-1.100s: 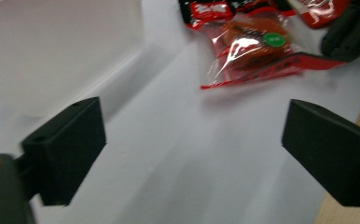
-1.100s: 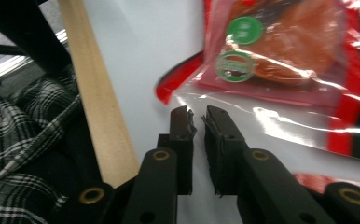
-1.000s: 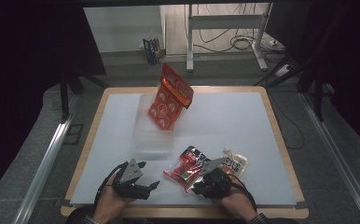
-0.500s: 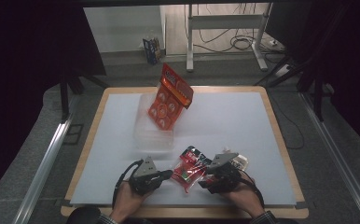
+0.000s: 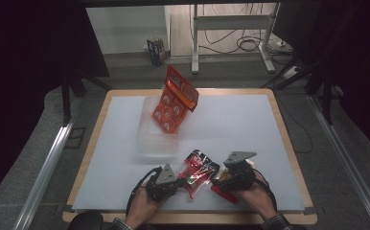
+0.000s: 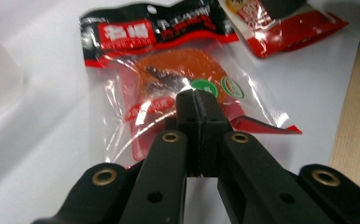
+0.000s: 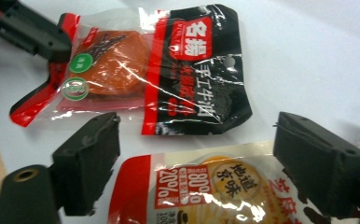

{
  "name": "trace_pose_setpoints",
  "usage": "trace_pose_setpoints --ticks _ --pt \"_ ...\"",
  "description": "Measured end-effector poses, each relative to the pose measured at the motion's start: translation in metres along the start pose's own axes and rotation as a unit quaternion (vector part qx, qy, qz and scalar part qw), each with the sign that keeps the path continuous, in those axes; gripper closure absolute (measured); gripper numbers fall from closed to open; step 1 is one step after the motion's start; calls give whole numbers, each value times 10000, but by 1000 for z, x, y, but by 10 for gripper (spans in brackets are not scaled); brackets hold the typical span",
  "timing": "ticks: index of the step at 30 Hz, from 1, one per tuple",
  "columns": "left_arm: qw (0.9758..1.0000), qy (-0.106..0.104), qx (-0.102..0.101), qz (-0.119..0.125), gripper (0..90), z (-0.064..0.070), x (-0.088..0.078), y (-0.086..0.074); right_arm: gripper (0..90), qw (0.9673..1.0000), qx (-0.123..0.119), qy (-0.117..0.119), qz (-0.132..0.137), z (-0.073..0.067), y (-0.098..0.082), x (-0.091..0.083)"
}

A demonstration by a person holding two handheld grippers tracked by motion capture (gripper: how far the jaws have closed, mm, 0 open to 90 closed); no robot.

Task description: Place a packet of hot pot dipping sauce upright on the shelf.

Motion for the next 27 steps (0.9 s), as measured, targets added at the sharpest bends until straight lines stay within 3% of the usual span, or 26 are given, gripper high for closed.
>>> trace_pose_setpoints --ticks 6,10,21,27 --pt "9998 -141 -119 -119 900 2 0 -6 66 9998 76 -96 139 3 2 2" --pt "9994 -168 -137 -260 900 3 0 -11 52 9999 85 79 66 0 1 5" --pt "9993 -172 -171 -293 900 3 -1 -12 44 9986 91 528 27 -14 12 21" --pt "9990 -155 -128 -390 900 0 -4 -13 48 9948 198 995 -13 -20 21 33"
Point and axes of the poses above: each handheld gripper's, and its own axes: x roughly forward along the jaws, y roughly out of its top, z roughly to its right, the point moved 5 cm from there along x, roughly forward along the jaws, and after that the axes turned 1 degree about -y, right-handed, at the moved point
